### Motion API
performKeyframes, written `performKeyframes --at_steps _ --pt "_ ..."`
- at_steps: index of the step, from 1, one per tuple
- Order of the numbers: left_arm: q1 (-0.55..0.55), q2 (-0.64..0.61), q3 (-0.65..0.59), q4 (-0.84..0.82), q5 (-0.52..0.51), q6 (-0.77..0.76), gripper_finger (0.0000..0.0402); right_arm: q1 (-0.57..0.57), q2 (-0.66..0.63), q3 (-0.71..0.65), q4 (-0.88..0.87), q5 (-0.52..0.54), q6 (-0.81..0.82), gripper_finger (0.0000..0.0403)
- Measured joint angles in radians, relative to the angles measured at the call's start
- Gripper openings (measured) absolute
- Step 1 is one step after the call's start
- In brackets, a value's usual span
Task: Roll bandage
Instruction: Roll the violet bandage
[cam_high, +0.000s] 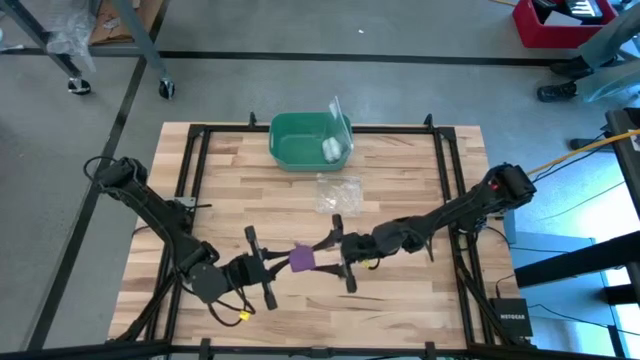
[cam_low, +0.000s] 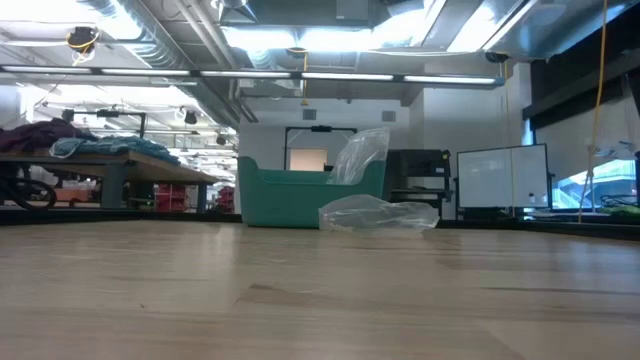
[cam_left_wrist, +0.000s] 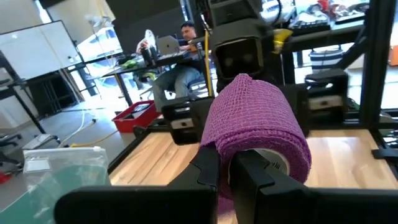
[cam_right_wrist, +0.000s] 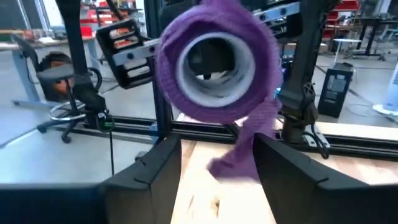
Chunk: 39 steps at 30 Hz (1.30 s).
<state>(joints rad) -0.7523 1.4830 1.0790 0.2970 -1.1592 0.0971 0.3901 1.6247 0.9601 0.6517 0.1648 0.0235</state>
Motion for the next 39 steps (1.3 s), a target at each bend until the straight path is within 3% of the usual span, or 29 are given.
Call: performKeyframes --at_steps 10,18,24,29,34,39 --pt "0.008 0.000 0.000 0.001 0.049 0.060 0.0008 -0.039 0.011 0.009 -0.034 0.053 -0.058 0.0180" --pt "0.004 0.000 0.000 0.006 0.063 0.048 0.0008 -0.044 0.012 0.009 -0.067 0.036 -0.071 0.0103" --pt "0.006 0.000 0.000 0.083 0.110 0.072 0.0008 -0.044 0.012 0.009 -0.067 0.035 -0.090 0.0015" --pt "0.011 0.000 0.000 0.196 0.111 0.153 0.0008 -0.043 0.029 0.010 -0.030 0.027 -0.092 0.0028" --pt "0.023 0.001 0.000 0.335 0.107 0.267 0.0008 -0.041 0.038 0.011 -0.041 0.000 -0.057 0.0010" --pt "0.029 0.001 -0.001 0.395 0.035 0.396 0.0008 0.004 0.038 0.011 -0.046 0.039 -0.055 0.0021"
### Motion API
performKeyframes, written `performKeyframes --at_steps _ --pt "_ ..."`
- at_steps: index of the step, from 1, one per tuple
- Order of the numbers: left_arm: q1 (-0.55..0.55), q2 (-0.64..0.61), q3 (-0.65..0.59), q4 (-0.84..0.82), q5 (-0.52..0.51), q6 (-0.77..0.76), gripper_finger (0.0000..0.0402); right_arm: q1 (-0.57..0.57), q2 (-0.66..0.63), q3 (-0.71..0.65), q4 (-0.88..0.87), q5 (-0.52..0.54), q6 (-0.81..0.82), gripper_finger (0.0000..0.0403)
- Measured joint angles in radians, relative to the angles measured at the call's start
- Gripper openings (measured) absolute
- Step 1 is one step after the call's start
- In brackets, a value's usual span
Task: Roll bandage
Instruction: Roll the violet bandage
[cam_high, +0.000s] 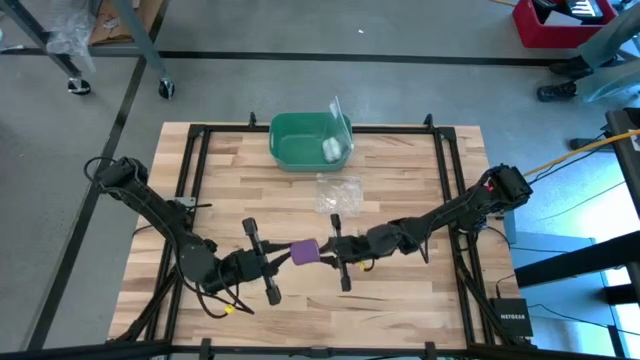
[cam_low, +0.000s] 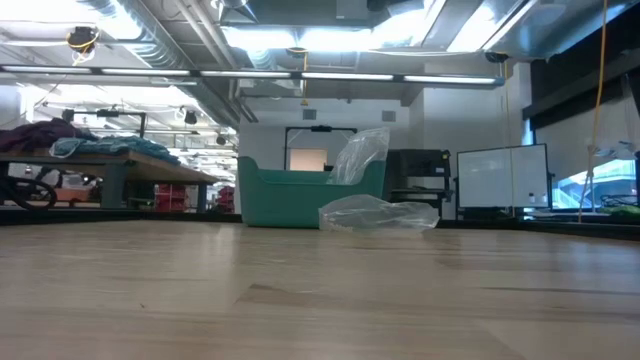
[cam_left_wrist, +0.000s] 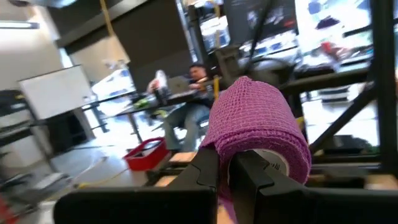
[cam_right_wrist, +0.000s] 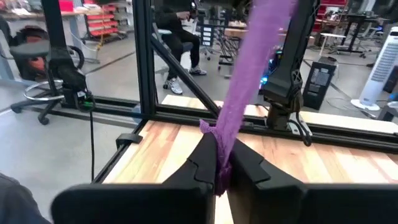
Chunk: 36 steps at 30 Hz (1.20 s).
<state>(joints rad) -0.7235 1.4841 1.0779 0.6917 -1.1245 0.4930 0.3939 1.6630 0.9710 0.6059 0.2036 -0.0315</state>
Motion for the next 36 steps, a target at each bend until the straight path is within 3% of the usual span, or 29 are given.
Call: performKeyframes --at_steps 6,10,15,24,31,36 --pt "-0.004 0.001 0.000 -0.003 -0.159 0.145 0.0008 0.058 0.000 0.000 -0.004 0.066 -0.003 0.0009" --pt "0.001 0.001 0.000 -0.054 -0.189 0.178 0.0008 0.090 -0.003 0.000 0.031 0.084 -0.003 0.0018" --pt "0.025 0.001 0.000 -0.185 -0.201 0.113 0.0008 0.129 -0.005 0.048 0.035 0.084 -0.022 0.0016" --pt "0.034 0.002 0.004 -0.348 -0.199 -0.001 0.0008 0.160 -0.003 0.227 -0.195 0.120 -0.073 0.0025" --pt "0.034 0.059 0.006 -0.351 -0.209 0.013 0.0008 0.151 -0.001 0.387 -0.410 0.149 -0.128 0.0018" --pt "0.034 0.082 0.005 -0.351 -0.196 0.057 0.0008 0.100 0.000 0.443 -0.510 0.138 -0.073 0.0024"
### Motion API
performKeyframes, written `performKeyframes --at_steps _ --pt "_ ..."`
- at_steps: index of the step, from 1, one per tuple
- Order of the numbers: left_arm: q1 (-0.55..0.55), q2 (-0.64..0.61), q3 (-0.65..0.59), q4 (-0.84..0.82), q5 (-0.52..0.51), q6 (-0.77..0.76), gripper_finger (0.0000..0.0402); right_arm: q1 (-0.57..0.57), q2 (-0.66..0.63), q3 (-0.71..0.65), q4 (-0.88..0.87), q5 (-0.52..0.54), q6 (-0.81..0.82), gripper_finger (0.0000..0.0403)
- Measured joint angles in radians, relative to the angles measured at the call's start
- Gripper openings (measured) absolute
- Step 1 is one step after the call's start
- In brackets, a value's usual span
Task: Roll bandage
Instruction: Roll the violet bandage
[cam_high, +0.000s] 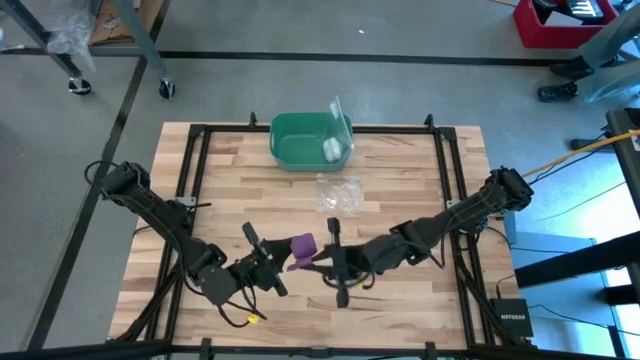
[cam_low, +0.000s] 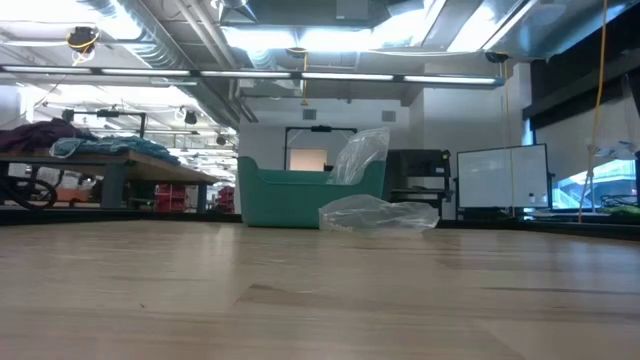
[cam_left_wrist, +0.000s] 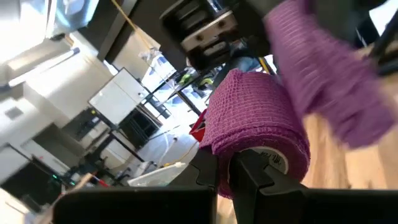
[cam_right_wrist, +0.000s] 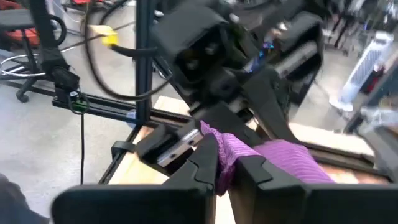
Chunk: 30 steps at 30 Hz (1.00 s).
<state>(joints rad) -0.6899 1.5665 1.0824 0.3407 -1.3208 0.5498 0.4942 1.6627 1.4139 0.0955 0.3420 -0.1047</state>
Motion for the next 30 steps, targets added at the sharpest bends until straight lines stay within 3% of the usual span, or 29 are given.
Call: performKeyframes --at_steps 11,25,30 --pt "-0.034 0.001 -0.003 -0.008 0.010 0.060 0.0008 -0.067 0.000 0.006 -0.004 -0.017 0.070 0.0041" --pt "-0.039 0.002 -0.003 0.017 0.029 0.063 0.0008 -0.066 -0.002 0.007 0.004 0.057 0.025 0.0043" --pt "-0.040 0.002 -0.004 0.017 0.038 0.062 0.0008 -0.066 -0.003 0.007 -0.004 0.029 -0.003 0.0078"
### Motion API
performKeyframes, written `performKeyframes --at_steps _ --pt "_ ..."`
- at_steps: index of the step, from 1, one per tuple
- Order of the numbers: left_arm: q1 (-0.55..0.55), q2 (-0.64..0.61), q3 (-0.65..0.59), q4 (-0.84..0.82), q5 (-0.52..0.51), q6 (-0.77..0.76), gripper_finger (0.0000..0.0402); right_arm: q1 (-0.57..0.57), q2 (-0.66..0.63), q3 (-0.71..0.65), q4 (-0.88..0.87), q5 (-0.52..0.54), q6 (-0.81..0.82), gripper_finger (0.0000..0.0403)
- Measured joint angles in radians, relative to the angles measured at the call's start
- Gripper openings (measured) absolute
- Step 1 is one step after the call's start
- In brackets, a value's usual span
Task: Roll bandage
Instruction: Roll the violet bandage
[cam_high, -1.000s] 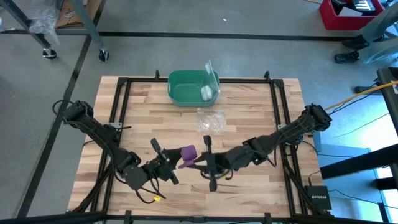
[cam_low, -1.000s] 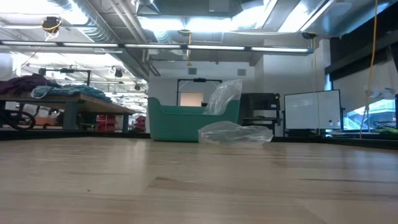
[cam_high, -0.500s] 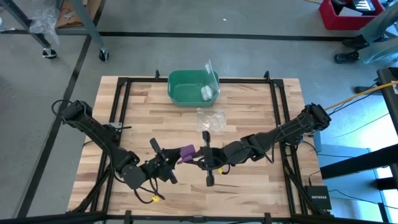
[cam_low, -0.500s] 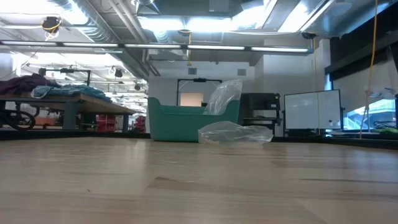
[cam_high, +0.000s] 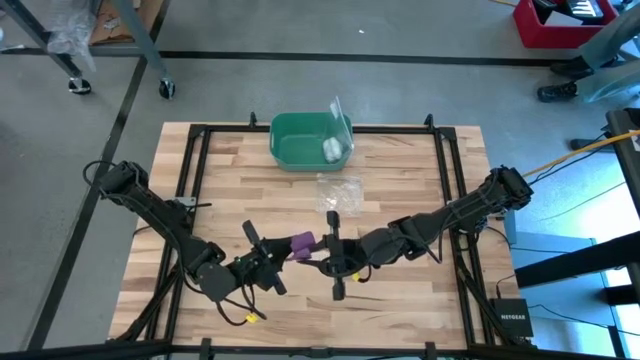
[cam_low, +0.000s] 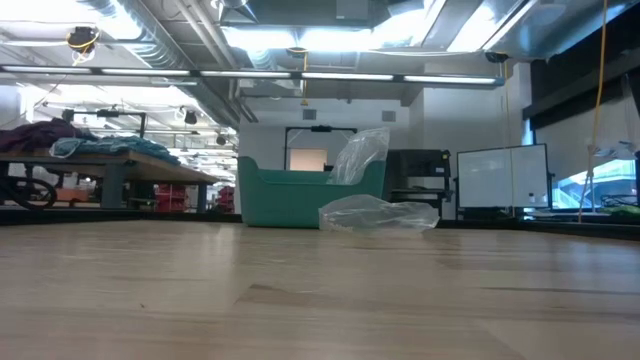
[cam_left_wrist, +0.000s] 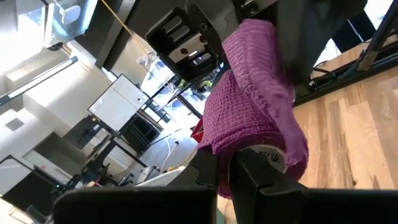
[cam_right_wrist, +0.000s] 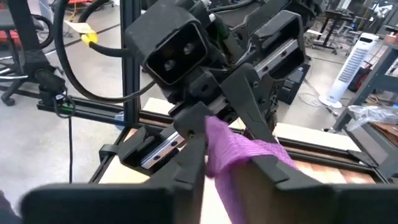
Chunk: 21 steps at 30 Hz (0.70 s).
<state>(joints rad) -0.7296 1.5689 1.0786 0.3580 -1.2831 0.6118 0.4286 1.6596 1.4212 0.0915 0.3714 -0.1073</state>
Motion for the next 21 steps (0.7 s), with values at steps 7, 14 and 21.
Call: performKeyframes --at_steps 7,14,21 --pt "-0.006 0.019 -0.010 -0.038 0.080 0.014 0.0008 -0.011 -0.015 0.011 0.047 0.121 -0.049 0.0163" --pt "-0.004 0.007 -0.002 -0.006 0.067 0.001 0.0008 -0.005 -0.005 0.005 -0.041 0.152 -0.051 0.0178" --pt "-0.004 0.004 -0.002 -0.006 0.053 -0.025 0.0008 0.032 -0.064 0.003 -0.155 0.140 -0.075 0.0178"
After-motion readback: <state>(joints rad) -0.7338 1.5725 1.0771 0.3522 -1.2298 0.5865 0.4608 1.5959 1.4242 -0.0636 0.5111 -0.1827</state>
